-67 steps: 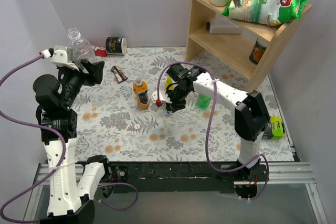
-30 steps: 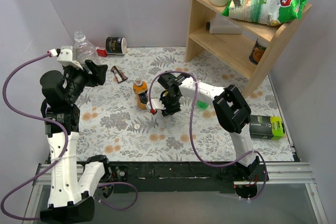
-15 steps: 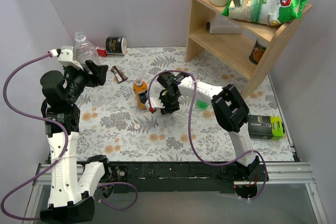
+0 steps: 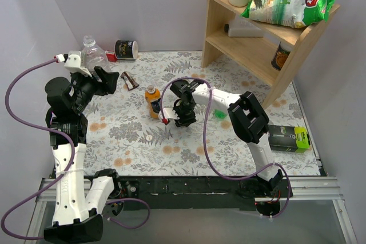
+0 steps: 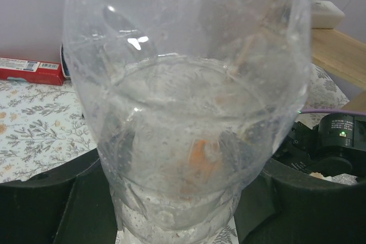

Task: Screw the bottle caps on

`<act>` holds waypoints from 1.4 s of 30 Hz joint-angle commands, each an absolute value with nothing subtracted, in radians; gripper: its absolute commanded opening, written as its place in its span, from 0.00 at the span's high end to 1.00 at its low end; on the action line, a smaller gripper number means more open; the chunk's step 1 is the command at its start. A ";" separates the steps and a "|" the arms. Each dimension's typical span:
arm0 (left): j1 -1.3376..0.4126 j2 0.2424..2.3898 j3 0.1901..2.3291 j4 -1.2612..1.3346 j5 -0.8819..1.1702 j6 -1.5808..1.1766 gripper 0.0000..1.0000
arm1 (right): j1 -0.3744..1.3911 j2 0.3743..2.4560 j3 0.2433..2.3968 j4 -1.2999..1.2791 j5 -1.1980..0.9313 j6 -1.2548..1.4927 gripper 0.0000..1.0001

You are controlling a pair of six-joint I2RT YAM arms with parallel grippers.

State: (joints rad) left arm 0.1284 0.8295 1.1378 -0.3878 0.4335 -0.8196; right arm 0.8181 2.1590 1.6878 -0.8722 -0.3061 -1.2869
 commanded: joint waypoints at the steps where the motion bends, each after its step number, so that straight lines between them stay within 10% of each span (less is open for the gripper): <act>1: 0.132 0.819 1.131 -0.373 0.451 -0.824 1.00 | 0.825 2.198 1.697 -0.956 -0.334 -1.287 0.47; 13: 0.132 0.825 1.106 -0.361 0.527 -0.780 1.00 | 0.828 2.168 1.692 -0.946 -0.367 -1.243 0.59; 28: -0.054 0.988 1.247 -0.443 0.937 -0.365 1.00 | 0.825 1.593 1.855 -1.160 -0.629 -0.907 0.74; 42: -0.261 0.773 0.812 -0.762 1.058 0.138 1.00 | 0.854 1.434 1.983 -1.100 -0.503 -0.730 0.73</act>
State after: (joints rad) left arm -0.2565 0.8082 0.8612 -0.6926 0.9981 -0.0132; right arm 0.8223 1.3960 1.9343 -1.0740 -0.5102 -0.7616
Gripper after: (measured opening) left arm 0.597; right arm 0.412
